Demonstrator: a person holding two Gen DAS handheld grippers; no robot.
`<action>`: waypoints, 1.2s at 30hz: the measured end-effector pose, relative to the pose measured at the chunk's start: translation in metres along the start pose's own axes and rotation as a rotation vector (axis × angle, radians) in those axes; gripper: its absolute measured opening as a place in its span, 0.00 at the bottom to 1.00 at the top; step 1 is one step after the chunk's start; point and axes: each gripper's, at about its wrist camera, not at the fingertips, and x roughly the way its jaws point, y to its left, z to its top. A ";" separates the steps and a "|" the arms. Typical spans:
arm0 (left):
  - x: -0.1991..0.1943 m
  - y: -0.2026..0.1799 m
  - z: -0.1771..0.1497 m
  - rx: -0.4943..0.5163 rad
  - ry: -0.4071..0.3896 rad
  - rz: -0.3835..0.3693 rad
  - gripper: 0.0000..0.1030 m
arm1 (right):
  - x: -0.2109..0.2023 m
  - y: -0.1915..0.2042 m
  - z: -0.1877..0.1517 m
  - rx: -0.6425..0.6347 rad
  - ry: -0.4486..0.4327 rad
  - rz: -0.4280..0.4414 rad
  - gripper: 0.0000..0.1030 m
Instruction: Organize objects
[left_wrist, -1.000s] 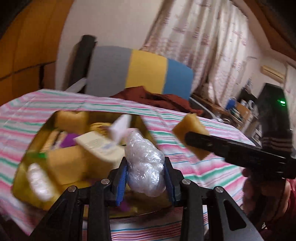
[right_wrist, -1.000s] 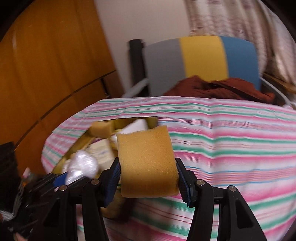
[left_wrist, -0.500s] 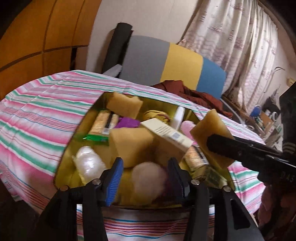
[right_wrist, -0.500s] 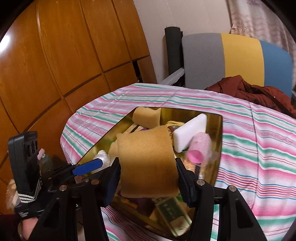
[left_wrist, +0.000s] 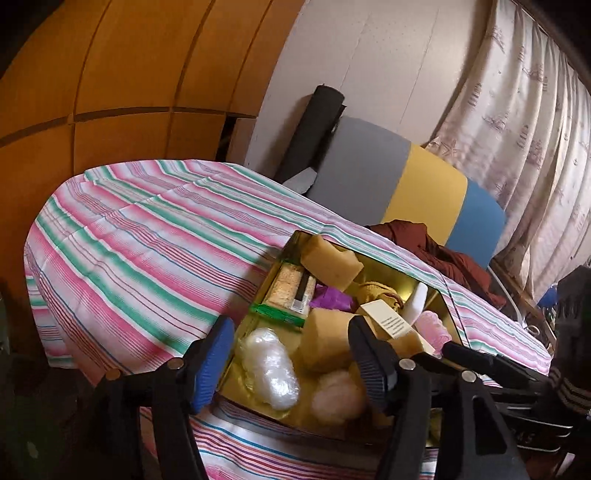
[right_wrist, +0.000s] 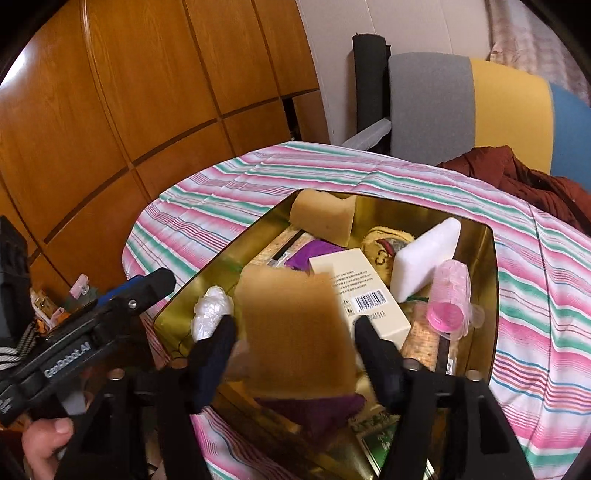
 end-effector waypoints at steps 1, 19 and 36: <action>-0.001 -0.002 0.000 0.008 -0.004 -0.007 0.63 | -0.003 -0.001 -0.001 0.008 -0.012 0.001 0.85; -0.013 -0.059 0.001 0.128 0.084 0.070 0.63 | -0.047 -0.034 0.000 0.074 -0.058 -0.258 1.00; -0.022 -0.078 0.012 0.242 0.053 0.211 0.64 | -0.042 -0.027 0.005 0.083 -0.025 -0.370 1.00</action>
